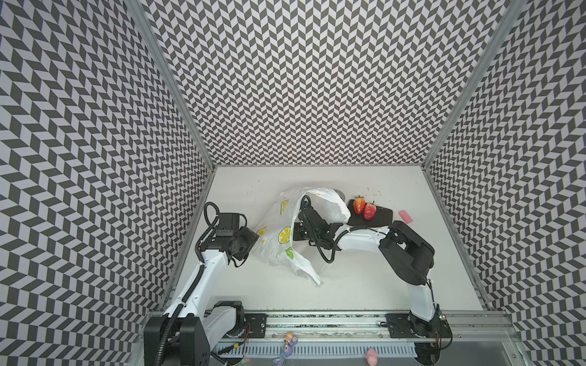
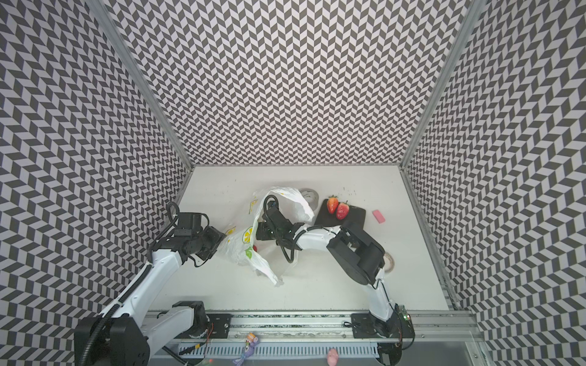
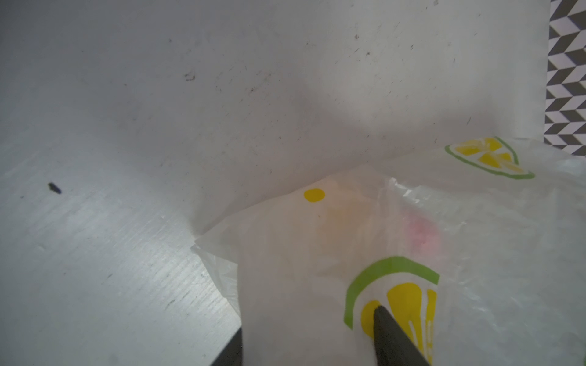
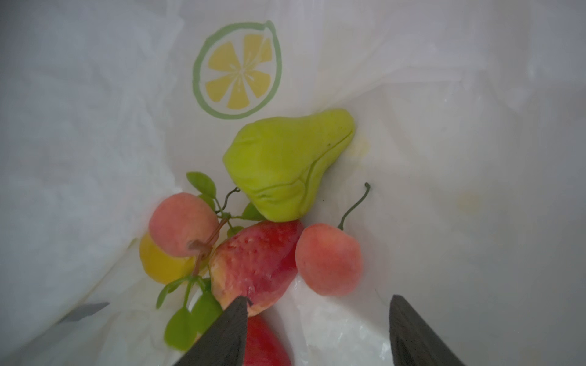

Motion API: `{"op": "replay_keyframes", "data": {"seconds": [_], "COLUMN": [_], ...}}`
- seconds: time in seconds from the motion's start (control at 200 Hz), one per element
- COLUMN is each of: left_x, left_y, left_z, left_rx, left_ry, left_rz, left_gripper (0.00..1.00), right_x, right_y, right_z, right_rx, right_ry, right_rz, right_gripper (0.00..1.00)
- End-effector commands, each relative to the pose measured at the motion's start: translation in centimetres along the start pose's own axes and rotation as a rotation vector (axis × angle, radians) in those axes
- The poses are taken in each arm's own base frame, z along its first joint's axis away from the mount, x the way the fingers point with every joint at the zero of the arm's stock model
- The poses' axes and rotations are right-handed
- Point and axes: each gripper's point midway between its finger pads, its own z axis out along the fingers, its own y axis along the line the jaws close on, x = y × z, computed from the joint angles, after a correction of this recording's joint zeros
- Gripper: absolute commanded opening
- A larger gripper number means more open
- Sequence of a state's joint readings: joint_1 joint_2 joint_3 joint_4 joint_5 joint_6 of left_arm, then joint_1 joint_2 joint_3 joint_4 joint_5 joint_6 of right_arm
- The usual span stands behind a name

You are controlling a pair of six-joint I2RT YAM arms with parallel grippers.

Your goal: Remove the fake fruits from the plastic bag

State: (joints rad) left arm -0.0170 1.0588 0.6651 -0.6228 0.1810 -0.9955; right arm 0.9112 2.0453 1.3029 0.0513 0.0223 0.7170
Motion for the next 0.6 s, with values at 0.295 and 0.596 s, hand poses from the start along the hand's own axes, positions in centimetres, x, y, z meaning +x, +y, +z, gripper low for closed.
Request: {"op": "replay_keyframes", "data": {"seconds": [0.295, 0.596], "left_x": [0.1, 0.3], "left_y": [-0.2, 0.1], "left_z": [-0.5, -0.5], "left_rx": [0.044, 0.045], "left_ry": [-0.022, -0.021], "left_rz": [0.031, 0.041], "left_gripper": [0.38, 0.35], "right_x": [0.1, 0.2], "right_y": [-1.4, -2.6], "right_z": [3.8, 5.6], "right_rx": [0.105, 0.173], "right_ry": [-0.004, -0.014], "right_rz": [0.08, 0.072], "right_gripper": [0.59, 0.49]}}
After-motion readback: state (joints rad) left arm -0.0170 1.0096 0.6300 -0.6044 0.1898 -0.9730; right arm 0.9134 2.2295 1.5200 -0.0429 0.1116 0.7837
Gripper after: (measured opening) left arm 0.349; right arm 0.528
